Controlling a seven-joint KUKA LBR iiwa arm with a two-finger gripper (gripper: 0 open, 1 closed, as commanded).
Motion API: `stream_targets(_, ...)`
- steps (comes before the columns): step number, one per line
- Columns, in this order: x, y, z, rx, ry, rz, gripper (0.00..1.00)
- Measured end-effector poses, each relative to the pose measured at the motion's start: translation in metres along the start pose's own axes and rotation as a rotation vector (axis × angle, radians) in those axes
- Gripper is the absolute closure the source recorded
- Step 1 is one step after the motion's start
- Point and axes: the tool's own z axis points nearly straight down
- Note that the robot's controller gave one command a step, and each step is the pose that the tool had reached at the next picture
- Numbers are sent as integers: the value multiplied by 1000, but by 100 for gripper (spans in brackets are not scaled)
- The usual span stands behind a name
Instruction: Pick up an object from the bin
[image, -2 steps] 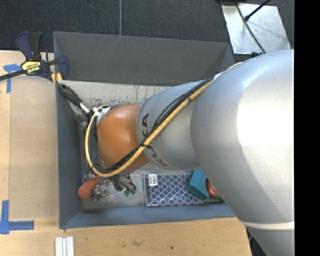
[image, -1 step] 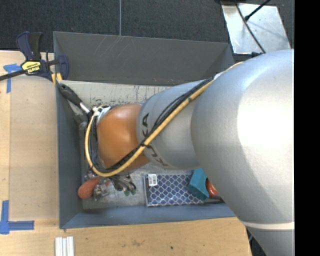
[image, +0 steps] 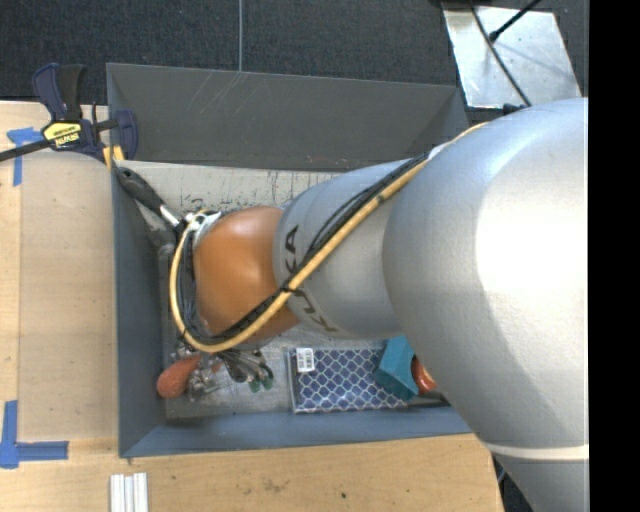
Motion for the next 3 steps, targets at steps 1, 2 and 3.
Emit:
stream_targets(1, 0, 0, -1, 1, 5, 0, 100)
stream_targets(2, 2, 0, -6, 2, 13, 0, 100)
stream_targets(3, 3, -1, -27, 3, 19, 0, 100)
